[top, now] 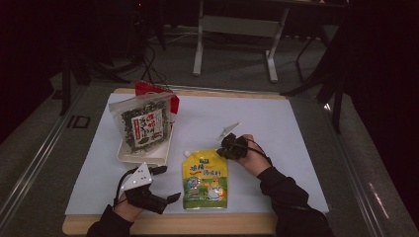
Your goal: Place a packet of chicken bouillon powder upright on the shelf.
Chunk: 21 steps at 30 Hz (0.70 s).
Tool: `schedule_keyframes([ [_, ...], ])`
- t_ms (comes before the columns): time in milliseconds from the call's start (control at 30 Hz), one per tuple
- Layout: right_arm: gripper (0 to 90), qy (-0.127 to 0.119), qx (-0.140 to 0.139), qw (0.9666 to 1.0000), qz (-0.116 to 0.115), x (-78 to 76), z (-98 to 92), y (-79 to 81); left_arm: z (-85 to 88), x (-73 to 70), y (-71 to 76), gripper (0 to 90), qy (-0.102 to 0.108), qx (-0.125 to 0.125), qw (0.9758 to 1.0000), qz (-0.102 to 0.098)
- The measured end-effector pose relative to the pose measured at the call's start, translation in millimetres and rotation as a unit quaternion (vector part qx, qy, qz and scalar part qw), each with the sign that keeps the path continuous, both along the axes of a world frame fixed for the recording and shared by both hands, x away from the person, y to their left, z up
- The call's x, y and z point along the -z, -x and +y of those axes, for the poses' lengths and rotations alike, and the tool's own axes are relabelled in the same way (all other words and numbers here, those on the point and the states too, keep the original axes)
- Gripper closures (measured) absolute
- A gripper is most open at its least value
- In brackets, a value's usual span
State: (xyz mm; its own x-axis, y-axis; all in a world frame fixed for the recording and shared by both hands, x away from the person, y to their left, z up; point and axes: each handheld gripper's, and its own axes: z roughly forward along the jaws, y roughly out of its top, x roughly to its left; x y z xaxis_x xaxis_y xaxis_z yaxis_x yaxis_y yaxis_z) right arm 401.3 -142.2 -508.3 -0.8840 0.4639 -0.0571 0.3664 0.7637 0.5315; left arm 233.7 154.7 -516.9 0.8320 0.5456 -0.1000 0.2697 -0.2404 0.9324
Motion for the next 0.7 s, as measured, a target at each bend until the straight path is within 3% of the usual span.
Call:
schedule_keyframes([
  [33, 60.9, -0.004, 0.004, 1.0000, 0.001, 0.6, 0.1, -0.6, 0.0, 0.1, 0.0, 2.5, 0.000, 0.001, 1.0000, 0.001],
  [67, 53.2, -0.002, 0.005, 1.0000, 0.008, 2.6, 0.2, -2.0, -0.1, 0.2, 0.1, 2.5, 0.001, 0.002, 1.0000, 0.002],
  [167, 41.2, -0.005, 0.003, 1.0000, 0.000, 8.1, 0.9, -3.2, -0.5, 0.6, -0.3, 2.5, 0.000, 0.004, 1.0000, 0.003],
  [267, 28.0, 0.011, -0.011, 0.9998, -0.008, 14.4, 4.2, -4.5, -0.8, 0.9, -0.4, 2.5, 0.000, 0.005, 1.0000, 0.004],
  [400, 12.5, 0.025, -0.038, 0.9989, 0.011, 24.2, 6.0, -9.0, -0.8, 1.0, -0.4, 2.5, -0.001, 0.004, 1.0000, 0.003],
  [467, 12.7, 0.014, -0.030, 0.9988, 0.037, 27.2, 2.7, -15.5, -0.8, 1.1, -0.1, 2.5, -0.001, 0.004, 1.0000, 0.004],
  [533, 15.5, 0.008, -0.028, 0.9989, 0.036, 27.9, 1.4, -14.9, -1.1, 1.3, 0.5, 2.5, -0.002, 0.004, 1.0000, 0.002],
  [700, 52.5, 0.018, -0.030, 0.9985, 0.042, 19.1, 6.5, -2.3, -1.5, 1.3, -0.2, 2.5, -0.001, 0.003, 1.0000, 0.002],
])
